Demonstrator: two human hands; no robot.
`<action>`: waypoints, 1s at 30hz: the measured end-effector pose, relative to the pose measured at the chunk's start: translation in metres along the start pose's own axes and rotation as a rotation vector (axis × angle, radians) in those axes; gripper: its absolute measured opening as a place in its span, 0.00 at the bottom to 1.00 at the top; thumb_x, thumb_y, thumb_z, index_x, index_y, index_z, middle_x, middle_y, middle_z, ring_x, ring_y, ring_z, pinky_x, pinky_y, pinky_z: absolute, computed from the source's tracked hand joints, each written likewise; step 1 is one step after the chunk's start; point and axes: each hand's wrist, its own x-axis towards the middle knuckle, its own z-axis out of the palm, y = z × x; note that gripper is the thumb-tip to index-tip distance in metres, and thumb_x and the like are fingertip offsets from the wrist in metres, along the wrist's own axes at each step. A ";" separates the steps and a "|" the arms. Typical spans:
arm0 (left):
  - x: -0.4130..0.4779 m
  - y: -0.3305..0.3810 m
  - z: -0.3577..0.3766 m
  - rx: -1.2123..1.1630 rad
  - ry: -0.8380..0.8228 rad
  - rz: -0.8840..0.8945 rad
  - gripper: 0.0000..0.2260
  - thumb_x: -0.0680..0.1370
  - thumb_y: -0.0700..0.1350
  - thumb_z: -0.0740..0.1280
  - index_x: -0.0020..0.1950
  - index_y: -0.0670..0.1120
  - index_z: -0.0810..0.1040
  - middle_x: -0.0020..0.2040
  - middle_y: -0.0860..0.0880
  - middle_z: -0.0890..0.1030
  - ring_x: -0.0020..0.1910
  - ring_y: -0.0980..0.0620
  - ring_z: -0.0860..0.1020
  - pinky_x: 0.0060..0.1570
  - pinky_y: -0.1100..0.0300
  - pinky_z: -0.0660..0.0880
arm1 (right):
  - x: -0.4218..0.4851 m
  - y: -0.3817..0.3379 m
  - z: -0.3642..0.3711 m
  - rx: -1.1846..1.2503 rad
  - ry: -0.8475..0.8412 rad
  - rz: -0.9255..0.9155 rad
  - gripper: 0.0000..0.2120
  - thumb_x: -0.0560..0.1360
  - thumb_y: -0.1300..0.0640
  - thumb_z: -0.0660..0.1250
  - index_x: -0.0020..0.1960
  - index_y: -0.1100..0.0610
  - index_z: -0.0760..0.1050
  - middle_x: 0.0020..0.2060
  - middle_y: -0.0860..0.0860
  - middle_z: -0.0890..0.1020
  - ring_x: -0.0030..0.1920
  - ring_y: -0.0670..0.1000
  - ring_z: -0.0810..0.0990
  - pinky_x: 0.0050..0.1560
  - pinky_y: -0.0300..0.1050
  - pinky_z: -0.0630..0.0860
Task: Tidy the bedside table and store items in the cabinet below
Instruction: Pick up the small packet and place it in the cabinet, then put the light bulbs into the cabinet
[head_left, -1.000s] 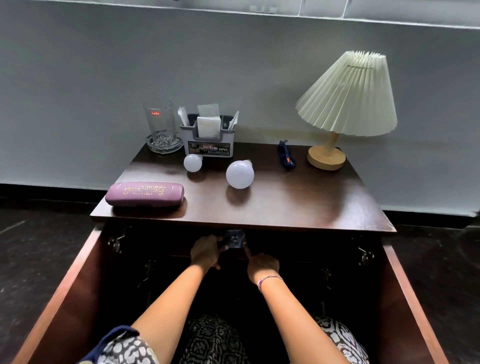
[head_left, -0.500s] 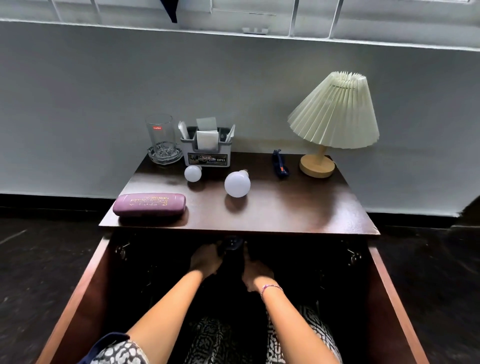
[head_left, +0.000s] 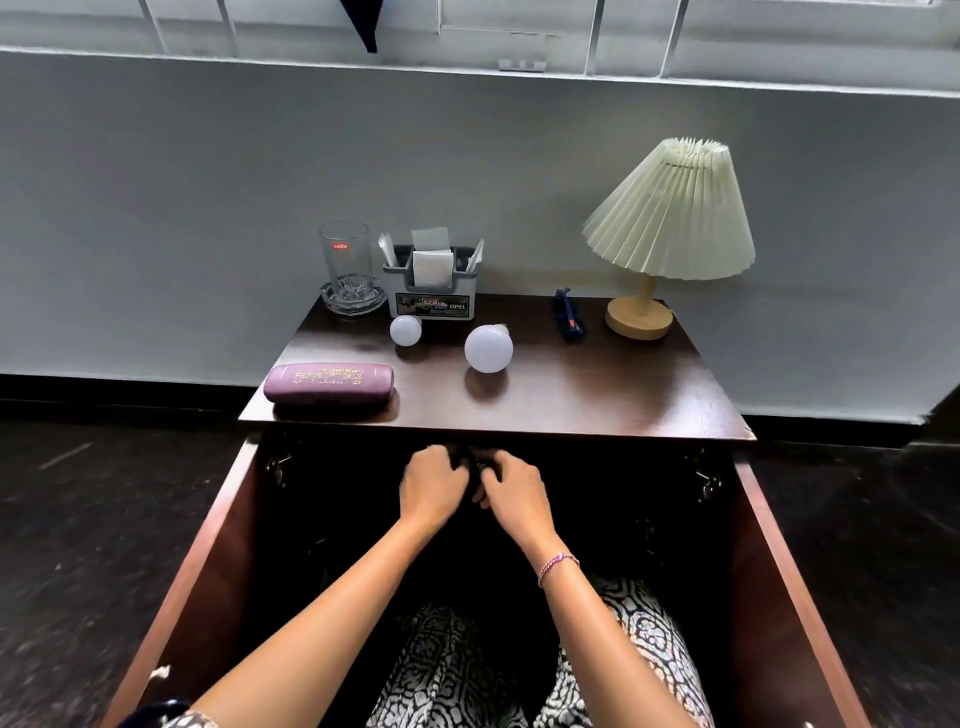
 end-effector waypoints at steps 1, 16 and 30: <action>-0.004 0.002 -0.004 -0.009 0.017 0.020 0.11 0.73 0.46 0.65 0.47 0.40 0.80 0.47 0.38 0.83 0.50 0.39 0.81 0.46 0.53 0.76 | -0.002 -0.003 -0.001 0.014 0.017 -0.023 0.10 0.75 0.54 0.59 0.52 0.50 0.77 0.36 0.50 0.85 0.42 0.52 0.83 0.48 0.47 0.79; 0.012 0.065 -0.048 -0.294 0.318 0.269 0.10 0.77 0.46 0.63 0.43 0.44 0.81 0.40 0.45 0.84 0.41 0.47 0.80 0.43 0.55 0.74 | 0.020 -0.046 -0.053 0.348 0.309 -0.156 0.12 0.76 0.62 0.60 0.47 0.51 0.80 0.30 0.47 0.80 0.30 0.42 0.78 0.41 0.41 0.77; 0.075 0.074 -0.021 -0.451 0.158 0.197 0.20 0.78 0.41 0.60 0.70 0.42 0.67 0.67 0.40 0.70 0.66 0.45 0.69 0.67 0.56 0.64 | 0.090 -0.033 -0.049 0.275 0.235 -0.119 0.24 0.76 0.61 0.63 0.71 0.59 0.64 0.63 0.57 0.70 0.61 0.52 0.74 0.63 0.44 0.72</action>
